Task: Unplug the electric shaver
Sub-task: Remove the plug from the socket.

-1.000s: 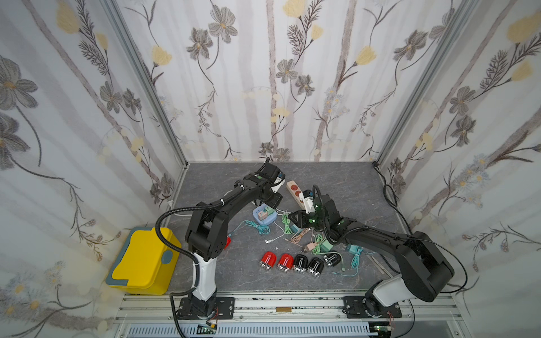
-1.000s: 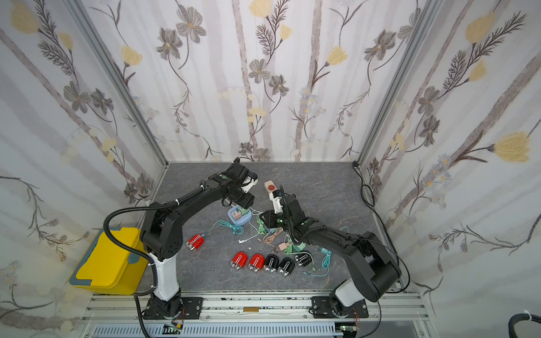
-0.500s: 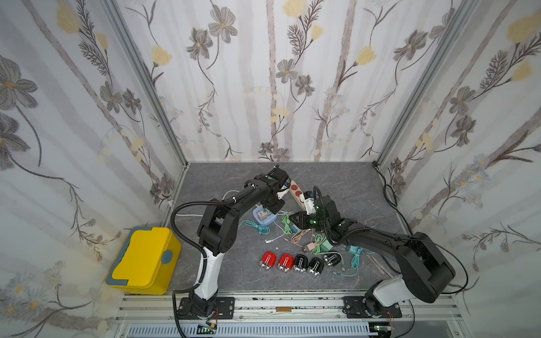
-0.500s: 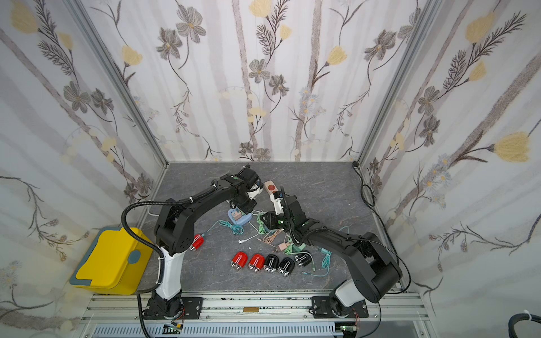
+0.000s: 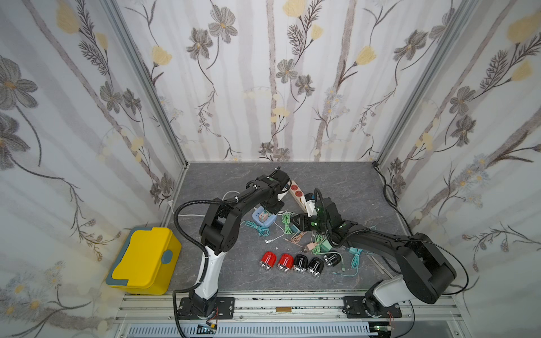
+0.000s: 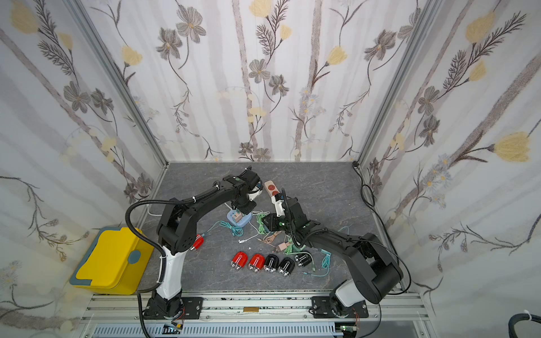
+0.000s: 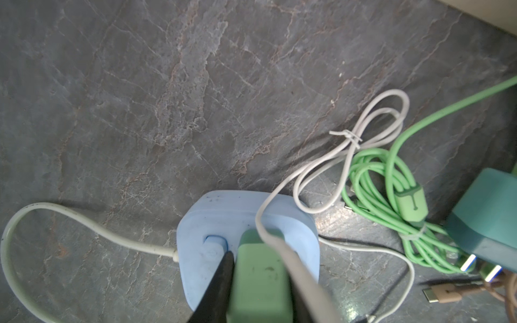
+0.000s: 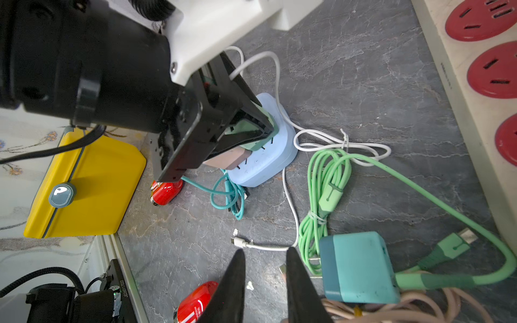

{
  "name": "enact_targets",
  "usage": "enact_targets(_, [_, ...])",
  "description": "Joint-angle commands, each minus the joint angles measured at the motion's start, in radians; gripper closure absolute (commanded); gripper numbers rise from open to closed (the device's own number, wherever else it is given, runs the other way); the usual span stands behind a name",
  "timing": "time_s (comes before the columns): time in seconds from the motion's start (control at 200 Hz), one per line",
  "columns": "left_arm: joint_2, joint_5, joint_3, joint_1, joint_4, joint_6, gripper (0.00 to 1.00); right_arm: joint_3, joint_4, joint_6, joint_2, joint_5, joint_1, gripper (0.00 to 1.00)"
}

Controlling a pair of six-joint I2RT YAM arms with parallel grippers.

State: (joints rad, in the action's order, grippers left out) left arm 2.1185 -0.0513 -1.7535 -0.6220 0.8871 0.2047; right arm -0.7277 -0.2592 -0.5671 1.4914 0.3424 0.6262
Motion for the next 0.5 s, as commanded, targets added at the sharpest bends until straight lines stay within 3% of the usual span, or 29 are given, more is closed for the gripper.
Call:
enact_targets(0.0, [-0.036, 0.01, 0.016, 0.0, -0.043, -0.012, 0.79, 0.007, -0.053, -0.026, -0.004, 0.013, -0.007, 0.74])
enact_targets(0.255, [-0.209, 0.182, 0.179, 0.053, -0.25, -0.088, 0.81, 0.042, -0.285, -0.26, 0.027, 0.112, -0.049, 0.66])
enact_targets(0.495, [-0.32, 0.285, 0.352, 0.094, -0.421, -0.169, 0.82, 0.008, -0.5, -0.381, 0.154, 0.204, -0.052, 0.64])
